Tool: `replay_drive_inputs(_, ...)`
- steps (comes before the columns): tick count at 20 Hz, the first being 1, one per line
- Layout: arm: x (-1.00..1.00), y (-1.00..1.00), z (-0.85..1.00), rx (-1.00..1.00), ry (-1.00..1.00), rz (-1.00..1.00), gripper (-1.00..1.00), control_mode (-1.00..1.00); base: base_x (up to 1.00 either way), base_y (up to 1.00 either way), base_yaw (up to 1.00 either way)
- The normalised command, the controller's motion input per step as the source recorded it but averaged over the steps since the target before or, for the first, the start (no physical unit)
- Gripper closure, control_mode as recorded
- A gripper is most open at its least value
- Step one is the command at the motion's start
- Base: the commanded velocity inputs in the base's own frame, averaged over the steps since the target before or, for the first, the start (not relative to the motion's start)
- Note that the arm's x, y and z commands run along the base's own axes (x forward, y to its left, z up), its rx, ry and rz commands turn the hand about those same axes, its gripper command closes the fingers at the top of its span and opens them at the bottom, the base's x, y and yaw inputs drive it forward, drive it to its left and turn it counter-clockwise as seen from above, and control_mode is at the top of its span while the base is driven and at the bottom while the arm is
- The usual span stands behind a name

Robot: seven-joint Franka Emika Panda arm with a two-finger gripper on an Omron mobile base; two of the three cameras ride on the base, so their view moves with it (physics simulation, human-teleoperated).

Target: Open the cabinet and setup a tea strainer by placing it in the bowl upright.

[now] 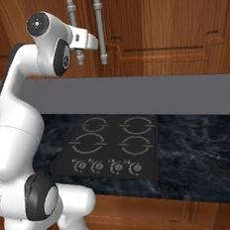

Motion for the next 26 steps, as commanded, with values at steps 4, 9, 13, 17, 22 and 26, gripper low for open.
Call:
replay_drive_inputs(4, 0.32, -0.06, -0.04, 0.0, 0.0, 0.01, 1.0, -1.0, 0.0, 0.0, 0.0)
replay_drive_inputs(9, 0.18, 0.0, 0.0, 0.0, 0.0, 0.0, 1.0, -1.0, 0.0, 0.0, 0.0)
replay_drive_inputs(13, 0.13, 0.0, 0.0, 0.0, 0.0, 0.0, 1.0, -1.0, 0.0, 0.0, 0.0)
replay_drive_inputs(17, 0.13, 0.0, 0.0, 0.0, -0.01, 0.0, 1.0, -1.0, 0.0, 0.0, 0.0)
replay_drive_inputs(22, 0.13, -0.02, -0.02, 0.01, -0.01, 0.0, 1.0, -1.0, 0.0, 0.0, 0.0)
replay_drive_inputs(26, 0.3, -0.44, -0.21, 0.14, 0.0, 0.08, 1.0, -1.0, 0.0, 0.0, 0.0)
